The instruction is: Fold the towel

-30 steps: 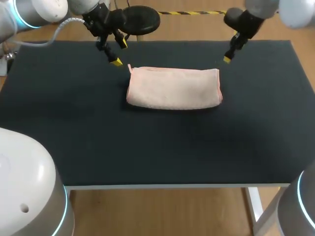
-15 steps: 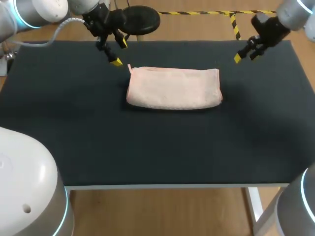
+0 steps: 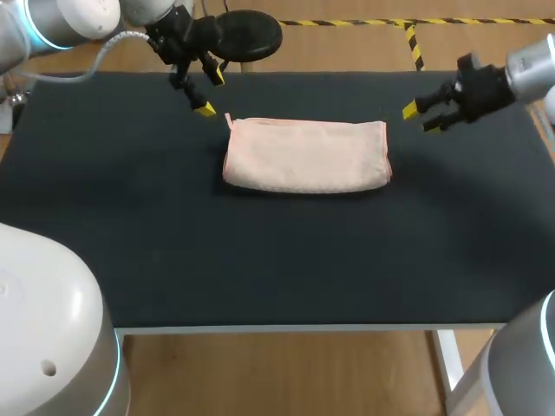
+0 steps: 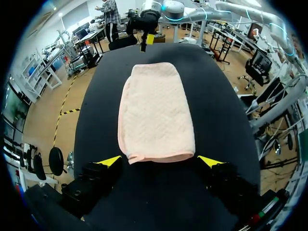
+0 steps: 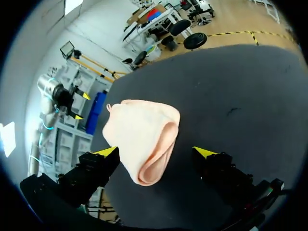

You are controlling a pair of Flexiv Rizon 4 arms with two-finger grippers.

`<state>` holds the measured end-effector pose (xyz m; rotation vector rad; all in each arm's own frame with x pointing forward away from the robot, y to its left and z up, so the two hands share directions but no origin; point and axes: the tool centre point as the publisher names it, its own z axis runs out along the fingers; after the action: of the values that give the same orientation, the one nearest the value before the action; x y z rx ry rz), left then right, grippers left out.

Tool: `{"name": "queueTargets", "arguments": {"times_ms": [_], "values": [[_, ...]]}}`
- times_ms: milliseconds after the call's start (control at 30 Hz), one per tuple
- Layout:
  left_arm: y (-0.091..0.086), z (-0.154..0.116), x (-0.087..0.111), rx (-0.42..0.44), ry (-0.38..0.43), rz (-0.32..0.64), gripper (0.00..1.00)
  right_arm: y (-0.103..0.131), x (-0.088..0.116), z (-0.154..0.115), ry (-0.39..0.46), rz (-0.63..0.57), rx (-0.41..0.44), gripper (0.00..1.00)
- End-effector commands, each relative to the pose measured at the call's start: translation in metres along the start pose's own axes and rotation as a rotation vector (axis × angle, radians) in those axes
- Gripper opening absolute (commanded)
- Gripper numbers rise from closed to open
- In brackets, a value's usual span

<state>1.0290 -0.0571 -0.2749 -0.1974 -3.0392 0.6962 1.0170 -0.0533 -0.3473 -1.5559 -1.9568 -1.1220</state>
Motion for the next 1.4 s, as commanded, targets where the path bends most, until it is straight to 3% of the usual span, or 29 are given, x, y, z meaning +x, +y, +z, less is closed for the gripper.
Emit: {"name": "queueTargets", "arguments": {"times_ms": [33, 267, 500, 733, 1400], "values": [[0.001, 0.001, -0.001, 0.002, 0.000, 0.001, 1.00, -0.010, -0.010, 0.025, 0.158, 0.111, -0.070, 1.00], [0.001, 0.001, -0.001, 0.002, 0.000, 0.001, 1.00, -0.017, -0.013, 0.053, 0.148, 0.115, 0.004, 1.00], [0.001, 0.001, -0.001, 0.002, 0.000, 0.001, 1.00, -0.016, -0.006, 0.063, 0.119, 0.089, 0.049, 1.00], [0.001, 0.001, -0.001, 0.002, 0.000, 0.001, 1.00, -0.017, -0.004, 0.072, 0.062, 0.084, 0.071, 1.00], [0.001, 0.001, -0.001, 0.002, 0.000, 0.001, 1.00, -0.023, -0.007, 0.095, 0.049, 0.121, 0.105, 1.00]]}}
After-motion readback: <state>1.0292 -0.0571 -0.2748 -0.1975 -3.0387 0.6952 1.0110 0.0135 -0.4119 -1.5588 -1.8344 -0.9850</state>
